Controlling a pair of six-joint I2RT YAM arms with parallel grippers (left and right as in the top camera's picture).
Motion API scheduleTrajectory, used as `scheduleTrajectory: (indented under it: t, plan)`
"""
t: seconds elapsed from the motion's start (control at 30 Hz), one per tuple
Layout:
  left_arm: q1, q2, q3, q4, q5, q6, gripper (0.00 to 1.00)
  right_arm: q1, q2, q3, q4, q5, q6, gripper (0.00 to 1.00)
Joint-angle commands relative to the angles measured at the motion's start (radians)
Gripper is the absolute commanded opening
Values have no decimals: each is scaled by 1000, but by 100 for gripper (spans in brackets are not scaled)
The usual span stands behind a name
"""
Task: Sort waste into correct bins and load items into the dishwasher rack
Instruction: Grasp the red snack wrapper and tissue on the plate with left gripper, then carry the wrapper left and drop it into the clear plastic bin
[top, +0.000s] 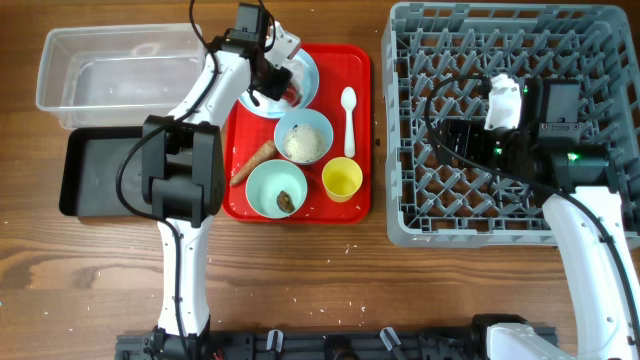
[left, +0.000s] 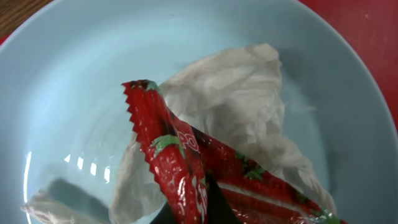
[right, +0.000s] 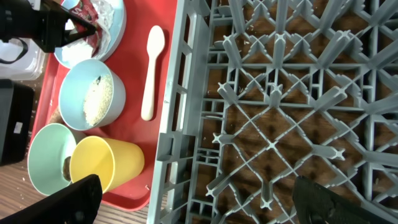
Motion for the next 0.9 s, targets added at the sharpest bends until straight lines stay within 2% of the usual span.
scheduleTrajectory:
  t: [0.0,0.17,0.33,0.47,0.53,0.73,0.87]
  plan:
    - [-3,41,0,-6,-42,-85,4,4,4,18,-1,-16,-18,100]
    - [7,-104,65,-35,-43,-306,4,4,4,18,-1,-17,-18,100]
    - [30,-323,65,-99,-44,-351,4,4,4,18,0,-16,-18,100]
    - [103,-400,65,-132,-45,-378,4,4,4,18,6,-16,-18,100]
    - [164,-405,65,-130,-63,-422,4,4,4,18,8,-17,-17,100]
    - [378,-339,64,-69,-61,-417,4,4,4,18,11,-17,-18,100]
    - [426,-233,64,-76,-61,-417,4,6,4,18,14,-17,-17,100]
